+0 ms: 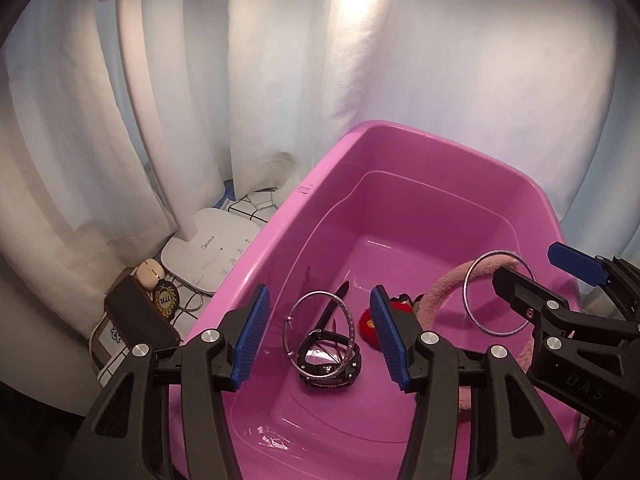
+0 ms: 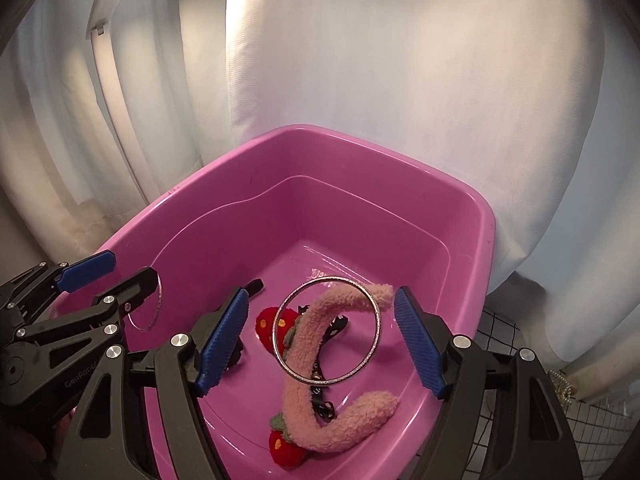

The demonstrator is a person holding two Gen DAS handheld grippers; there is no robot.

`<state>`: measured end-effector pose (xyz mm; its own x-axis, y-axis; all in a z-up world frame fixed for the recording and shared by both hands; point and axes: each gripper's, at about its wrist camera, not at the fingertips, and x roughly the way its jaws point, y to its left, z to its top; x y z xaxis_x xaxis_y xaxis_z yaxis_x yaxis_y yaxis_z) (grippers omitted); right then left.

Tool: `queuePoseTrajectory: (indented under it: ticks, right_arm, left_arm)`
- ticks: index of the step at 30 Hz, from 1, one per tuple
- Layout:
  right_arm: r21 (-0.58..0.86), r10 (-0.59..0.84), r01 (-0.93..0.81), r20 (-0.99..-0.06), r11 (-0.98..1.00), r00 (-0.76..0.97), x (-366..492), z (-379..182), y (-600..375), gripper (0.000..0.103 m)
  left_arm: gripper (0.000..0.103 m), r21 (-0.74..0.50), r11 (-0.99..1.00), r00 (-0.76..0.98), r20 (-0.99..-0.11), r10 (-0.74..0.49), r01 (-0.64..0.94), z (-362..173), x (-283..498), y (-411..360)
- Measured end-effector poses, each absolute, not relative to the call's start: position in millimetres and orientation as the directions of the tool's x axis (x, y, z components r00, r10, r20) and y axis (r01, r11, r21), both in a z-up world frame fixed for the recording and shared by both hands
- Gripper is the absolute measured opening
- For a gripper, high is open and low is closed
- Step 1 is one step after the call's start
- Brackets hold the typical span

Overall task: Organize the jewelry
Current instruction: 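Withdraw both open tools from the bin back over the table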

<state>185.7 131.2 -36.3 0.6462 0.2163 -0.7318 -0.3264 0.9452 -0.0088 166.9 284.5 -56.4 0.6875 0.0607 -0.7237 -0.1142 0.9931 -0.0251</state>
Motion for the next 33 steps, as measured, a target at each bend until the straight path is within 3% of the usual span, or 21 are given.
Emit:
queuePoseTrajectory:
  ticks: [4, 16, 33]
  right_arm:
    - [-0.03, 0.201, -0.321, -0.723, 0.947, 0.66, 181.1, -32.5, 128.9, 0.072]
    - [-0.029, 0.197, -0.304, -0.702, 0.952, 0.684, 164.8, -24.4, 112.0, 0.072]
    - [0.107, 0.285, -0.274, -0.56, 0.956, 0.777, 81.0, -3.7, 19.6, 0.072]
  left_arm:
    - [0.081, -0.015, 0.991, 0.711, -0.698, 0.084, -0.131, -50.3, 161.7, 284.1]
    - [0.082, -0.012, 0.991, 0.713, -0.695, 0.089, -0.135, -44.6, 151.2, 275.3]
    - [0.086, -0.069, 0.995, 0.792, -0.611, 0.017, -0.074, -11.7, 102.9, 212.4]
